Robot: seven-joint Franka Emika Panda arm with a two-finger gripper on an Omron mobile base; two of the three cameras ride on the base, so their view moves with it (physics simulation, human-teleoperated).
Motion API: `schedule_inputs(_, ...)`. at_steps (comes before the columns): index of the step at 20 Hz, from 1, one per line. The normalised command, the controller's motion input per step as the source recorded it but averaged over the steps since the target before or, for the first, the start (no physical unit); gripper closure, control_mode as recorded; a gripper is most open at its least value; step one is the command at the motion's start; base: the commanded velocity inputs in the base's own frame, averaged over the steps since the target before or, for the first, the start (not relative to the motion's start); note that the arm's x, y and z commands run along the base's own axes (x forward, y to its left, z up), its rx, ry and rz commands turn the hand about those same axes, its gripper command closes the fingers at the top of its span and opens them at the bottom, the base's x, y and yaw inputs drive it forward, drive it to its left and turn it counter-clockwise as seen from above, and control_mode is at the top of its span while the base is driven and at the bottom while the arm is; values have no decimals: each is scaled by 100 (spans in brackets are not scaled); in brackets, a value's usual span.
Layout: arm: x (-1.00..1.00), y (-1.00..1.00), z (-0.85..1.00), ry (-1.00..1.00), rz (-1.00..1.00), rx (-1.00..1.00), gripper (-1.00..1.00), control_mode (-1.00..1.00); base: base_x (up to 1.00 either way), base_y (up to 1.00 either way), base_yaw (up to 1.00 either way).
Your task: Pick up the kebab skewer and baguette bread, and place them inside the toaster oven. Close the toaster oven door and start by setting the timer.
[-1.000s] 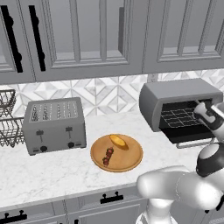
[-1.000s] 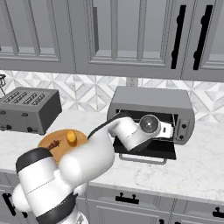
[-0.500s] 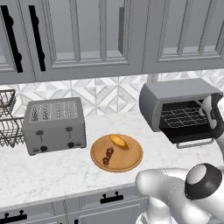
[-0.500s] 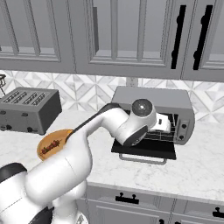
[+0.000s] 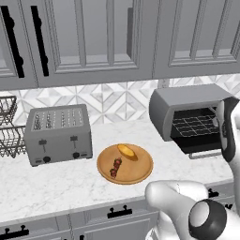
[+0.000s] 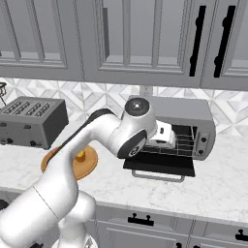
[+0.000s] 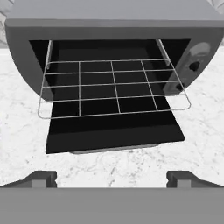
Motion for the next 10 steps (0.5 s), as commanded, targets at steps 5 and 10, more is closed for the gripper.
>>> schedule_inputs(5,0,100,18,5,1,0,-100,-100,0,0,0)
schedule_inputs(10,-29,90,7,10,1,2,-100,-100,0,0,0)
